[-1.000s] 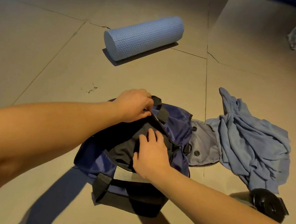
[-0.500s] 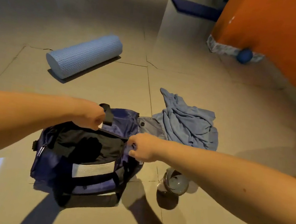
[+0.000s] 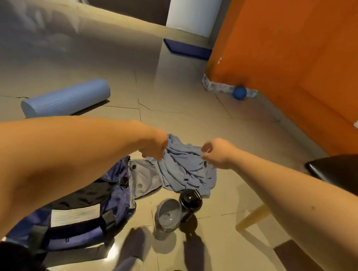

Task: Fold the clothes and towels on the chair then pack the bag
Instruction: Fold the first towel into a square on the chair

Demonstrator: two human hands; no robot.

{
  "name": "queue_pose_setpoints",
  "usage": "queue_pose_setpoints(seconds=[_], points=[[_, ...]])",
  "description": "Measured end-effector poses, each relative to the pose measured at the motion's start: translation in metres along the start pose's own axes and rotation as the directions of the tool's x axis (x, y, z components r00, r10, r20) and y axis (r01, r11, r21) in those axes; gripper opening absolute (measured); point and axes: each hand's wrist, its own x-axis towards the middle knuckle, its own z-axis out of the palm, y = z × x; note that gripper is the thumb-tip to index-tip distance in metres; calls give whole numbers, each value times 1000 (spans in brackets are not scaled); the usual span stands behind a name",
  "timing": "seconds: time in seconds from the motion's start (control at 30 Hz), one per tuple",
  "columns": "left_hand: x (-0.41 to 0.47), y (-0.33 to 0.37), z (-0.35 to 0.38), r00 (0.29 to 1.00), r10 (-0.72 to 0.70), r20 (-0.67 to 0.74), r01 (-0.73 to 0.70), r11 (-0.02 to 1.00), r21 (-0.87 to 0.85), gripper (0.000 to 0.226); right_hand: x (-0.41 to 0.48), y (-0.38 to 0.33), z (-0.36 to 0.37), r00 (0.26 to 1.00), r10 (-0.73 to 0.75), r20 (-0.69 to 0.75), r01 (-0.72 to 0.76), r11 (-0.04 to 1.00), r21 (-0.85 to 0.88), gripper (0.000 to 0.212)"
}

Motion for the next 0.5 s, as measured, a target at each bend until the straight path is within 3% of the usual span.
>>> queue_pose_setpoints(seconds=[0.17,0.27,0.5], points=[[57,5,6,997,4,-73,2,997,75,23,32,46,14,990,130,-51,-121,981,154,33],[106,5,20,999,-17,-29,21,989,145,22,68,70,43,979,195,-65,-177,960,215,36],[237,6,64,998,10,-59,-5,998,70,13,171,123,121,966,258,8,-246,914,322,33]])
